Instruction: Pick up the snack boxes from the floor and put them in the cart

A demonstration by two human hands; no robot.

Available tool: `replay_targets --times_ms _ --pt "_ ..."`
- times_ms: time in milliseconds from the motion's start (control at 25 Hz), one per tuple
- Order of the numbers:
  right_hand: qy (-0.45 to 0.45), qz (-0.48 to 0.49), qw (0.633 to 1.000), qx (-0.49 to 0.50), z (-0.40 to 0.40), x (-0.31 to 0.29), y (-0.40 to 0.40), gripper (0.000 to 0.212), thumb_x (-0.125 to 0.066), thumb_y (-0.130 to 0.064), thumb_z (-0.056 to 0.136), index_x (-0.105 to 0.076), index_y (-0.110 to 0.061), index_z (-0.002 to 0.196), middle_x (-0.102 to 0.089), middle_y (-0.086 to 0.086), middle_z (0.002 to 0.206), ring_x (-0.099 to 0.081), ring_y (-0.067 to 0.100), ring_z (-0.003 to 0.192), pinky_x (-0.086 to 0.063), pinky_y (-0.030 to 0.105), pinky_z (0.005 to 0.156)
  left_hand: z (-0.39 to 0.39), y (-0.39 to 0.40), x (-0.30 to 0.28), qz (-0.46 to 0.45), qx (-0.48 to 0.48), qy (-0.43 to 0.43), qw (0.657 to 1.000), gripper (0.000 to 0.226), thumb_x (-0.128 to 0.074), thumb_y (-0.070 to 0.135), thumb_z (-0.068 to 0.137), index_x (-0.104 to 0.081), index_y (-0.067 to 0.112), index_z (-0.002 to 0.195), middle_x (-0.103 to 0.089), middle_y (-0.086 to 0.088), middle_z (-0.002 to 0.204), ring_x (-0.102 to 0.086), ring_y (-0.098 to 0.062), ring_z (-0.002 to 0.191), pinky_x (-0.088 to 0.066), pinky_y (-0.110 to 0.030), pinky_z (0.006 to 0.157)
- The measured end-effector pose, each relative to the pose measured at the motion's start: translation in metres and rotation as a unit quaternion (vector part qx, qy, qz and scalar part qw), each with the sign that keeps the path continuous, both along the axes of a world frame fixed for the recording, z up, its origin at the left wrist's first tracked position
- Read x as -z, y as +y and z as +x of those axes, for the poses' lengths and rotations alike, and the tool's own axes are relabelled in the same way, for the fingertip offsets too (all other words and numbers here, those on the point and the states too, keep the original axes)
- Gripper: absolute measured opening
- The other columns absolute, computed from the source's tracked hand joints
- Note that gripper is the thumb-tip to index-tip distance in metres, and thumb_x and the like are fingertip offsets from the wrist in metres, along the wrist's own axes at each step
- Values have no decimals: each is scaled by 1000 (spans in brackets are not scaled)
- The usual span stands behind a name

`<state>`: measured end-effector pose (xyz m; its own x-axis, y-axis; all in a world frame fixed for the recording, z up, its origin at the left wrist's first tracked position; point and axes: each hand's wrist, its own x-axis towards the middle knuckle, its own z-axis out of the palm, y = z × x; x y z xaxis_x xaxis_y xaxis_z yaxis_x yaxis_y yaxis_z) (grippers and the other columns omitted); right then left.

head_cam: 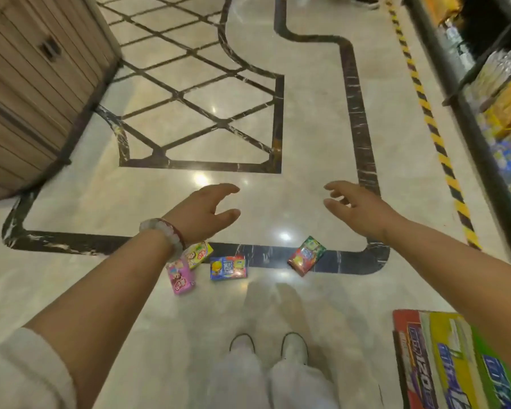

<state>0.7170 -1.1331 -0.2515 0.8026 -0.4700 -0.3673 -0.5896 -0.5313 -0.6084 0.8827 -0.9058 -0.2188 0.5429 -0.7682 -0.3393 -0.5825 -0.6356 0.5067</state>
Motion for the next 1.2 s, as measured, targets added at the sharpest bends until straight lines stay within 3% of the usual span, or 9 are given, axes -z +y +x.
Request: replay_targets --times_ms 360,600,680,760,840,1000,1080,1200 --pt "35 43 996 76 13 378 -30 37 -48 -16 97 -48 -12 134 -54 12 127 -50 21 97 -34 26 77 42 -20 367 74 4 54 996 49 -52 27 93 -37 20 140 -37 -2 146 -39 -17 129 -31 -21 97" --pt "4 6 995 95 31 548 -50 34 -51 -16 96 -51 -10 130 -56 11 121 -52 22 92 -38 28 82 79 -12 547 116 27 10 993 60 -57 31 90 -33 17 143 -36 -6 147 -35 -21 133 -29 -28 106" --pt "10 -10 995 94 30 576 -50 36 -54 -16 94 -53 -8 129 -57 10 116 -52 20 94 -38 27 83 81 -7 580 146 24 28 989 69 -64 32 85 -30 16 144 -36 -7 148 -35 -22 134 -29 -28 107" --pt "22 -29 996 87 22 589 -48 35 -60 -16 90 -56 -5 123 -61 13 115 -56 26 101 -41 29 85 76 -2 598 181 30 42 982 90 -69 48 71 -29 16 144 -36 -6 147 -36 -22 133 -30 -29 108" --pt "47 -60 994 74 12 593 -40 35 -65 -15 86 -59 -3 118 -60 15 113 -53 31 105 -36 29 83 69 5 608 215 44 20 975 107 -60 62 53 -24 21 146 -33 -2 148 -32 -21 135 -28 -34 111" --pt "32 -147 988 42 -1 610 -24 38 -75 -17 76 -64 -4 110 -61 16 110 -53 36 105 -37 36 88 64 3 629 252 41 -88 963 97 -70 42 69 -14 29 147 -33 4 147 -32 -21 135 -27 -43 110" --pt "35 -175 983 31 -4 618 -18 39 -70 -25 76 -66 -6 109 -62 13 110 -53 36 104 -39 38 88 65 -4 634 240 11 -105 965 91 -70 45 71 -20 28 145 -41 3 140 -39 -24 129 -31 -42 105" --pt "38 -186 982 3 -5 617 -10 52 -51 -46 72 -68 -8 104 -65 10 107 -58 36 98 -45 40 85 53 -8 640 185 -113 -97 971 77 -64 59 72 -36 23 134 -52 -4 127 -49 -29 117 -39 -39 94"
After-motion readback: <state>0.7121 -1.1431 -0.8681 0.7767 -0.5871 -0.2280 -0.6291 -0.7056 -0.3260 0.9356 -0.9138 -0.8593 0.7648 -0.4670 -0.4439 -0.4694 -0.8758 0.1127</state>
